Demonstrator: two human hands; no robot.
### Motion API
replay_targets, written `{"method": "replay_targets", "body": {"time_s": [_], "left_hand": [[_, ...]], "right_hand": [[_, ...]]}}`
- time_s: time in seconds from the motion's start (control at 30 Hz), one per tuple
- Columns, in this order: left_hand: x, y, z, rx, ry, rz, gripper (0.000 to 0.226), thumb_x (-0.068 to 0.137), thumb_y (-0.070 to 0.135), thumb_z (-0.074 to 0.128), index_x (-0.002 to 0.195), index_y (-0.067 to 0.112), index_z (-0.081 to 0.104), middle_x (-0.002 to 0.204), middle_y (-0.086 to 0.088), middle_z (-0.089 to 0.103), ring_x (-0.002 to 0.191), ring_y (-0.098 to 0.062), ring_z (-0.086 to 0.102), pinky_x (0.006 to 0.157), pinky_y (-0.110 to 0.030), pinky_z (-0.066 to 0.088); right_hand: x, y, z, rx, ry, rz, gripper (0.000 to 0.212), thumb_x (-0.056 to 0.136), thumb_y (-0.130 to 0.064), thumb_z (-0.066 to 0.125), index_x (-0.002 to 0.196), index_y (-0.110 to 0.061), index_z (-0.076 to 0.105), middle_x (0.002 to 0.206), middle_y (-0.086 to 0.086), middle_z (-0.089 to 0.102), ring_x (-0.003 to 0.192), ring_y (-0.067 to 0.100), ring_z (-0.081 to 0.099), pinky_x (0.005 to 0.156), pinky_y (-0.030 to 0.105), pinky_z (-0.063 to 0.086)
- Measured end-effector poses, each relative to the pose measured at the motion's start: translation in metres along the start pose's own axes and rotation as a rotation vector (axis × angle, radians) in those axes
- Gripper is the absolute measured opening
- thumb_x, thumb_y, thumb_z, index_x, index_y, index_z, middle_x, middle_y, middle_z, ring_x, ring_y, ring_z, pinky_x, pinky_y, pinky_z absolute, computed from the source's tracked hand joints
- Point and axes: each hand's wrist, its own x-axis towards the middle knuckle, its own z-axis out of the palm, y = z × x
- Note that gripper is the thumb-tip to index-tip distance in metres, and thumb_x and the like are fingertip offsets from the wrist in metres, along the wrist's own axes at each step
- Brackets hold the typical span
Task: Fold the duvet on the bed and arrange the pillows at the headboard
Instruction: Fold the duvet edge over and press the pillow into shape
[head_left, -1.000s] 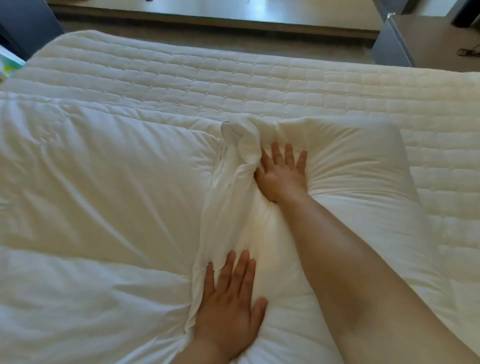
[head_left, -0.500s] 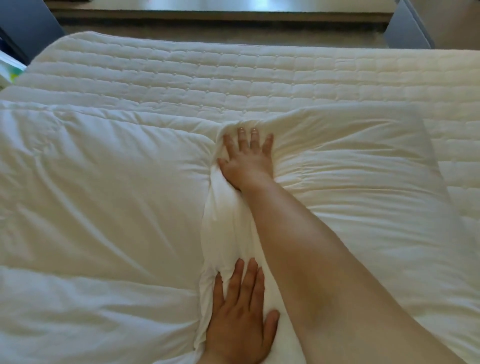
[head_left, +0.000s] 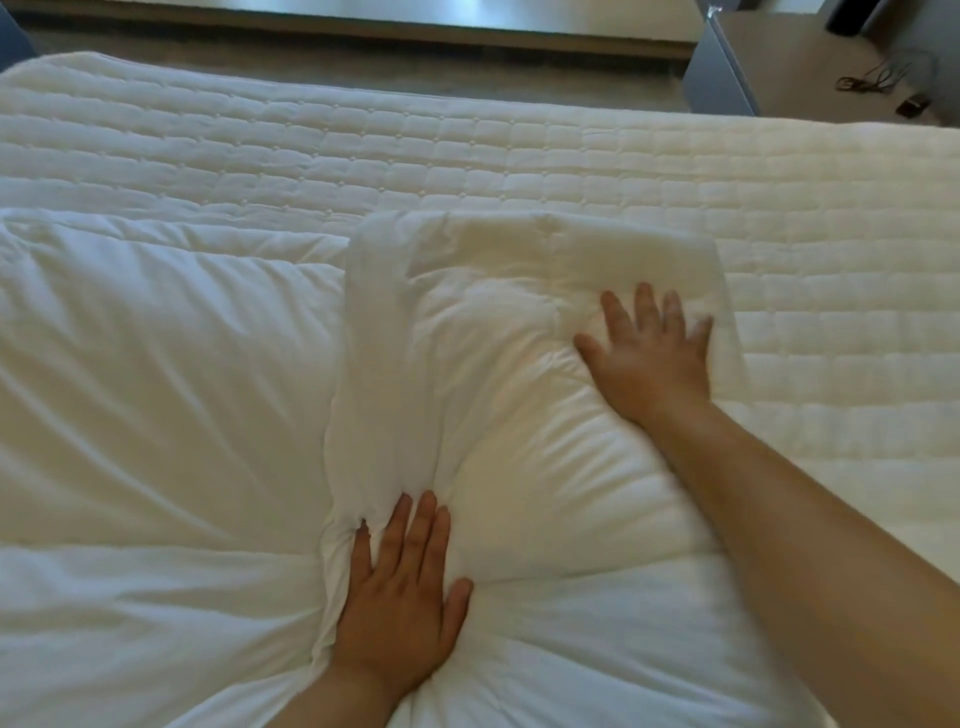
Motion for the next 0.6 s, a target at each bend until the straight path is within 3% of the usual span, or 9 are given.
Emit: {"method": "replay_targets", "body": {"time_s": [0.13, 0.3, 0.47, 0.6], "left_hand": [[0.002, -0.001, -0.004, 0.025, -0.035, -0.017, 0.071, 0.097, 0.055, 0.019, 0.15, 0.009, 0.029, 0.158, -0.009, 0.029, 0.144, -0.03, 0.028, 0.113, -0.061, 0.019], [0.003, 0.001, -0.011, 0.029, -0.082, -0.022, 0.071, 0.096, 0.054, 0.024, 0.149, 0.008, 0.033, 0.157, -0.011, 0.031, 0.143, -0.032, 0.031, 0.113, -0.061, 0.017], [0.004, 0.006, -0.015, 0.079, -0.096, -0.005, 0.071, 0.094, 0.052, 0.032, 0.148, 0.008, 0.037, 0.157, -0.011, 0.032, 0.143, -0.032, 0.032, 0.112, -0.062, 0.019], [0.002, 0.007, -0.026, 0.091, -0.119, -0.033, 0.071, 0.093, 0.053, 0.03, 0.148, 0.008, 0.036, 0.157, -0.01, 0.033, 0.143, -0.031, 0.031, 0.111, -0.062, 0.02]], "right_hand": [[0.017, -0.013, 0.013, 0.05, -0.073, -0.017, 0.077, 0.089, -0.073, 0.01, 0.154, -0.034, 0.002, 0.164, 0.007, -0.006, 0.149, 0.033, -0.007, 0.114, 0.062, -0.007], [-0.075, 0.007, -0.011, 0.045, 0.147, -0.091, 0.075, 0.089, -0.074, 0.009, 0.153, -0.037, -0.005, 0.163, 0.001, -0.013, 0.148, 0.03, -0.017, 0.11, 0.059, -0.017], [-0.126, 0.026, 0.061, 0.031, -0.045, -0.045, 0.076, 0.086, -0.072, -0.001, 0.152, -0.035, -0.011, 0.163, 0.001, -0.014, 0.148, 0.031, -0.015, 0.113, 0.064, -0.006], [-0.115, 0.023, 0.04, 0.07, -0.043, -0.069, 0.075, 0.089, -0.072, 0.009, 0.152, -0.036, -0.011, 0.162, 0.0, -0.018, 0.147, 0.03, -0.018, 0.113, 0.062, -0.01]]}}
